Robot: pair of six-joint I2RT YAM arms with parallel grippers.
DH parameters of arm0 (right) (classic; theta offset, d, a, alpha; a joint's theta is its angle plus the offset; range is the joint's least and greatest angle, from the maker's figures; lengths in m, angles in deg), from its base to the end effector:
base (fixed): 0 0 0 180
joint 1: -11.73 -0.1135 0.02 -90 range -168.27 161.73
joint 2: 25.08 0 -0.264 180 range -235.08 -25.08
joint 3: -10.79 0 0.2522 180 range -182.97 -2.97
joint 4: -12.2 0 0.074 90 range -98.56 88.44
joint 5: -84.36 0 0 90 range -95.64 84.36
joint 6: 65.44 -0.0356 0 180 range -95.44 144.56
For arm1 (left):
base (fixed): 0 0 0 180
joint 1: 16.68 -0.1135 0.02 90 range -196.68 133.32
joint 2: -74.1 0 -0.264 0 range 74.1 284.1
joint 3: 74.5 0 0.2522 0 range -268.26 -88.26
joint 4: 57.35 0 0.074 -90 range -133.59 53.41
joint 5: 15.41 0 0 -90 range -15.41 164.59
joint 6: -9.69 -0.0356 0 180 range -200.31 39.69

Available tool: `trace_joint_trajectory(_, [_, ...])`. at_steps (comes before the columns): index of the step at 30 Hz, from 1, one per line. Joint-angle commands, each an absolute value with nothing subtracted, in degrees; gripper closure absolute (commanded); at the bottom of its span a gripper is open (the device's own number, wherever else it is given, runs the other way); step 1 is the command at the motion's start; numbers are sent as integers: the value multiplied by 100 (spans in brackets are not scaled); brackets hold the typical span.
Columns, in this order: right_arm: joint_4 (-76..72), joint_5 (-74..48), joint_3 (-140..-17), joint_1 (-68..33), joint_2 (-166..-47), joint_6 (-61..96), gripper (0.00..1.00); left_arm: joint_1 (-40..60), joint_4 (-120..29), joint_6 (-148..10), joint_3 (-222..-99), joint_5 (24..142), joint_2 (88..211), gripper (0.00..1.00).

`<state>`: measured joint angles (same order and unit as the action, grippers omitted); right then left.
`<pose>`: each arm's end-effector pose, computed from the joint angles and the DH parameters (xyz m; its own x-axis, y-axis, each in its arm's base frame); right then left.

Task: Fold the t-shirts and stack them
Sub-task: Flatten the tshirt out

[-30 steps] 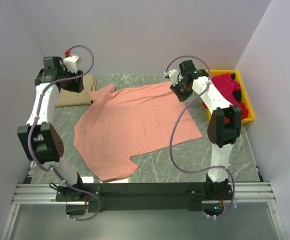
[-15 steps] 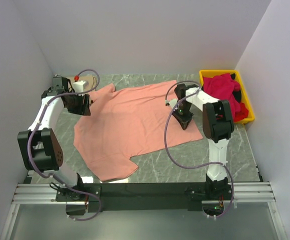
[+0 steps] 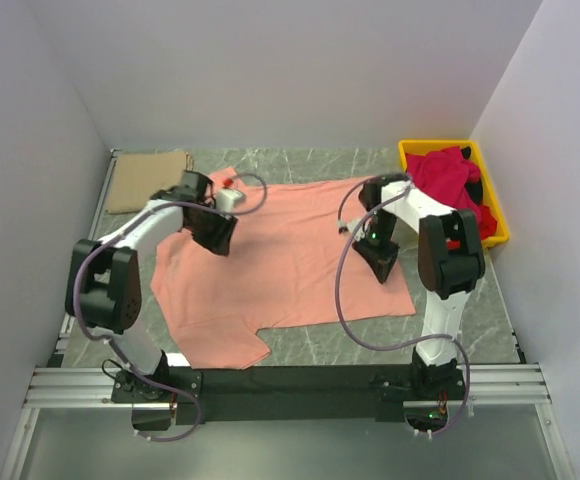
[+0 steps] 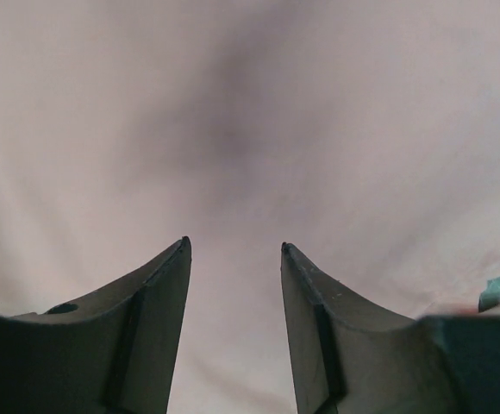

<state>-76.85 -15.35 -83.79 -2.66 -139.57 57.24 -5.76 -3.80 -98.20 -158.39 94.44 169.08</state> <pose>0.3192 0.0881 0.1647 -0.6675 -0.7207 0.1873 -0.6561 0.6882 0.3097 0.3281 -0.0756 0.2309 -0.7458 0.4381 -0.5019 0.5780 0.8001 -0.1604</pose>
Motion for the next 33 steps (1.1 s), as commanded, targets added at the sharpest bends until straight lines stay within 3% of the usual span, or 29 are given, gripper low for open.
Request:
trace_joint_trajectory(1, [-7892, -1996, -9173, -40, -13327, 5656, 85, -43, -693, -9842, -15551, 9287, 17306, 49])
trace_joint_trajectory(17, [-6985, -1952, -10536, 356, -14091, 4618, 84, 1839, 17, -10034, -16411, 10867, 18643, 56])
trace_joint_trajectory(24, [-6933, -2356, -10440, 321, -14259, 4714, 83, 42, 36, -9754, -17331, 11704, 17738, 44])
trace_joint_trajectory(30, [-6520, -2339, -10229, 66, -14434, 4627, 83, -911, -114, -9437, -18316, 10545, 18157, 43])
trace_joint_trajectory(33, [-6440, -2357, -10361, -4, -14697, 4530, 86, -1044, -62, -9201, -18721, 10027, 18701, 48])
